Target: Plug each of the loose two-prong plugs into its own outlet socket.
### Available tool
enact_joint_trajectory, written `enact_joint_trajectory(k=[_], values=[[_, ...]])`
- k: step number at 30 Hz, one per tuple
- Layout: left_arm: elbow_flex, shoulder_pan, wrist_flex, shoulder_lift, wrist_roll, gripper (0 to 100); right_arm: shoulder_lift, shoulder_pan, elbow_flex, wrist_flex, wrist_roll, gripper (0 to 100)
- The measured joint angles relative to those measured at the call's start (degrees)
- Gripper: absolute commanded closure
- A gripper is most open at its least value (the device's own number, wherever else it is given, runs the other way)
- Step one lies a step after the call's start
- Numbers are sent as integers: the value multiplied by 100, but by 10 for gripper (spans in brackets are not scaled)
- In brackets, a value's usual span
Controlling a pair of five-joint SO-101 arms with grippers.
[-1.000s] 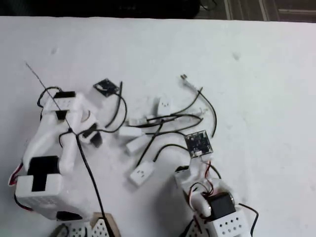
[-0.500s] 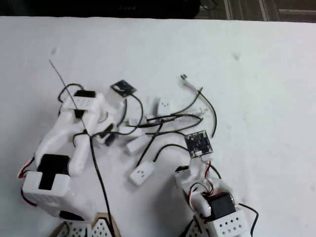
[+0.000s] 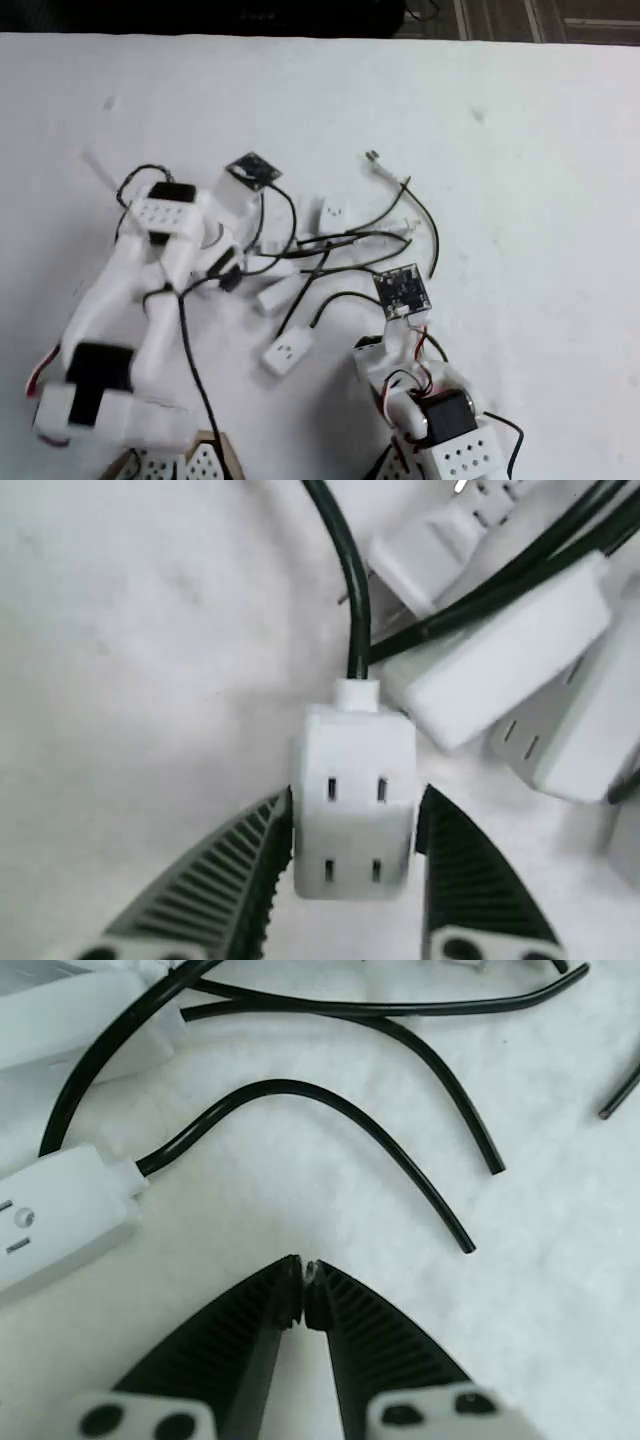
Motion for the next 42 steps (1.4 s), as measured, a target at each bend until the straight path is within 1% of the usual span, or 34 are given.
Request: enact_joint_trajectory(k=[3, 6, 9, 11, 13, 18, 20, 23, 27, 30, 31, 35, 38, 42], values=[[264, 9, 62, -721, 0, 758, 0, 0, 0, 0, 0, 980], [615, 18, 62, -1371, 0, 731, 0, 0, 0, 0, 0, 980], [914, 70, 62, -1749, 0, 728, 0, 0, 0, 0, 0, 980], [941, -18, 62, -1899, 0, 729, 0, 0, 0, 0, 0, 980], [958, -281, 62, -2057, -9, 729, 0, 0, 0, 0, 0, 980], [1240, -1143, 62, -2813, -352, 732, 0, 0, 0, 0, 0, 980], [1512, -1512, 9, -3226, -404, 759, 0, 0, 0, 0, 0, 980], [2215, -1978, -422, -3974, -413, 795, 0, 0, 0, 0, 0, 980], [3437, -2382, -1292, -5090, -413, 797, 0, 0, 0, 0, 0, 980], [4079, -2716, -1521, -5890, -396, 797, 0, 0, 0, 0, 0, 978], [4220, -2822, -1547, -6110, -290, 797, 0, 0, 0, 0, 0, 978], [4563, -2971, -1600, -6734, -53, 797, 0, 0, 0, 0, 0, 978], [4853, -2971, -1600, -7015, -53, 798, 0, -105, 0, 0, 0, 979], [5284, -2971, -1600, -7376, -53, 797, 0, -70, 0, 0, 0, 978]])
